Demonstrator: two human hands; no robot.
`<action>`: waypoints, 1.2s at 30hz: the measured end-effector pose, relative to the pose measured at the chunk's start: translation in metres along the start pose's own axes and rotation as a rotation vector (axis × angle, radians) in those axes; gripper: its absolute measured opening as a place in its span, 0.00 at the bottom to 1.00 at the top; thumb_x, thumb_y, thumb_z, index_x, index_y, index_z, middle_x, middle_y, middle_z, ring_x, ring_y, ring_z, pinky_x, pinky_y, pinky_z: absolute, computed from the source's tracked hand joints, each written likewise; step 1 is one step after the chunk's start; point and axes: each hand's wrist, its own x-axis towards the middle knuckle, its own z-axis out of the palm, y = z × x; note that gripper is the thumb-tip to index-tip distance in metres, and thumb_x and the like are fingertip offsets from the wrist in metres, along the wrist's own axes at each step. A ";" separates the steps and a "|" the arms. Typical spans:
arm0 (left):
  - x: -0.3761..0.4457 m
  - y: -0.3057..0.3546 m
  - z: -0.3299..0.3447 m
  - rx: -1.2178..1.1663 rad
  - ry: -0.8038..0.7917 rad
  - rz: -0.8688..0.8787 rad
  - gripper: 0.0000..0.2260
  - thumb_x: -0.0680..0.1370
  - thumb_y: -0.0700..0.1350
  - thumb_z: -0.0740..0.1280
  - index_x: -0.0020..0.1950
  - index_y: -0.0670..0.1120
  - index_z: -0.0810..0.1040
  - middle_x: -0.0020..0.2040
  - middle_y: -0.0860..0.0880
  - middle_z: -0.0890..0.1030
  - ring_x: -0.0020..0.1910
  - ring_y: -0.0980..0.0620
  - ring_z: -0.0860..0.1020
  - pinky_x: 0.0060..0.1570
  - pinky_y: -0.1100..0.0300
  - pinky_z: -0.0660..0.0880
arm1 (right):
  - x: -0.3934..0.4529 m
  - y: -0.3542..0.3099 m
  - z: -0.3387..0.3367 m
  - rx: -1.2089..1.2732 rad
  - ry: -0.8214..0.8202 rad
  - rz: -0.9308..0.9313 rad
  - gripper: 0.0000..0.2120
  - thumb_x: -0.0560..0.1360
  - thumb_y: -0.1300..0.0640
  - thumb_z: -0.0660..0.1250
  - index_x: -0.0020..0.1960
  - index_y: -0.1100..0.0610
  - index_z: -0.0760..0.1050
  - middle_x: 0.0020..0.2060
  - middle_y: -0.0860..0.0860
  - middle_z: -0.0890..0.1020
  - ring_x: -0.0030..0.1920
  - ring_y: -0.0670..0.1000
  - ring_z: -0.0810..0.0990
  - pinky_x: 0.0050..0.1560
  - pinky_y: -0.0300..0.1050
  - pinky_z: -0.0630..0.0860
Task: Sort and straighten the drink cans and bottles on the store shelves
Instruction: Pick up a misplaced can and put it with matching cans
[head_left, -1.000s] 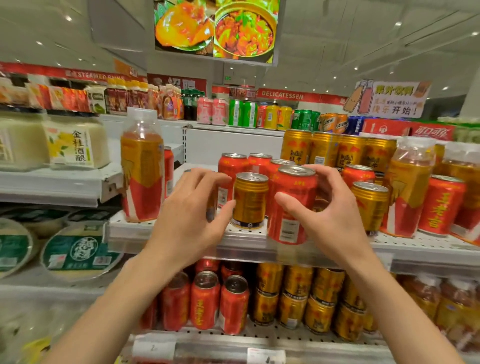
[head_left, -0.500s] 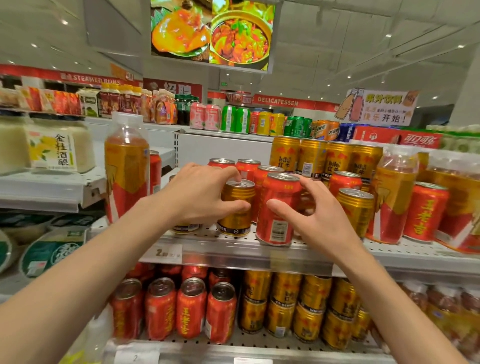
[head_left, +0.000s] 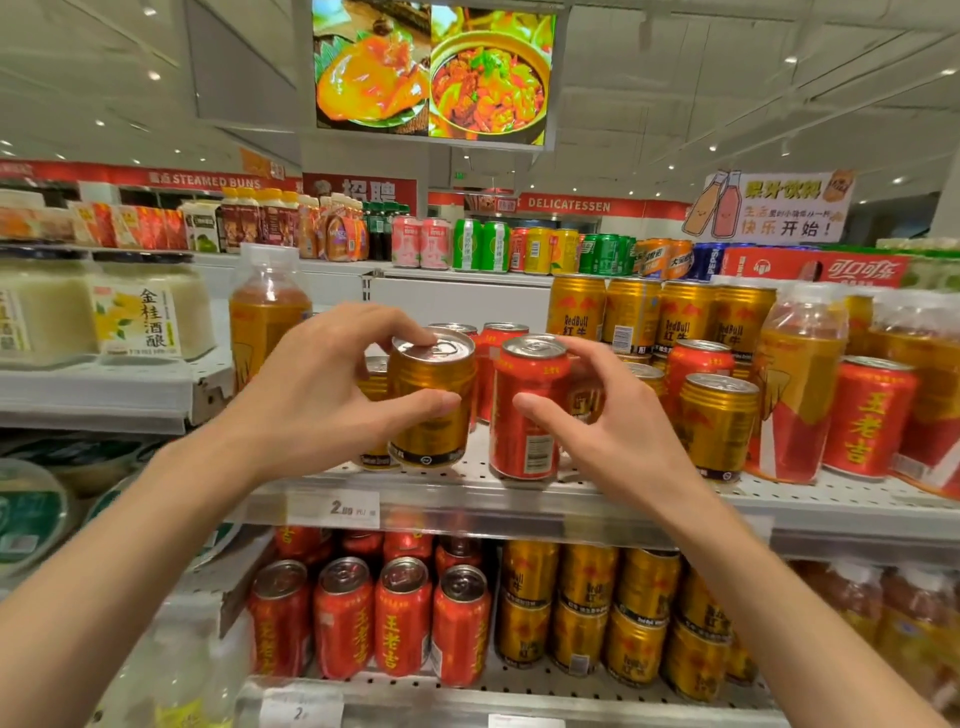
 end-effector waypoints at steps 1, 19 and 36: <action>-0.003 0.000 -0.004 -0.017 0.000 -0.011 0.23 0.69 0.66 0.72 0.57 0.55 0.80 0.51 0.64 0.78 0.48 0.68 0.74 0.42 0.72 0.69 | 0.001 -0.004 0.006 -0.002 -0.011 -0.012 0.34 0.73 0.40 0.73 0.75 0.49 0.67 0.60 0.39 0.78 0.59 0.39 0.77 0.61 0.37 0.75; -0.032 -0.023 -0.021 -0.104 -0.075 -0.108 0.22 0.68 0.65 0.72 0.58 0.56 0.80 0.52 0.62 0.79 0.43 0.60 0.80 0.42 0.61 0.79 | 0.015 -0.031 0.057 -0.276 0.087 -0.012 0.33 0.78 0.41 0.68 0.77 0.54 0.67 0.64 0.52 0.78 0.64 0.51 0.77 0.66 0.56 0.75; -0.041 -0.032 0.000 -0.318 -0.110 -0.136 0.21 0.68 0.64 0.72 0.57 0.59 0.80 0.57 0.61 0.79 0.46 0.61 0.82 0.42 0.65 0.80 | -0.017 -0.028 0.014 -0.140 -0.137 0.062 0.22 0.77 0.47 0.70 0.70 0.49 0.74 0.46 0.41 0.83 0.47 0.41 0.82 0.49 0.38 0.81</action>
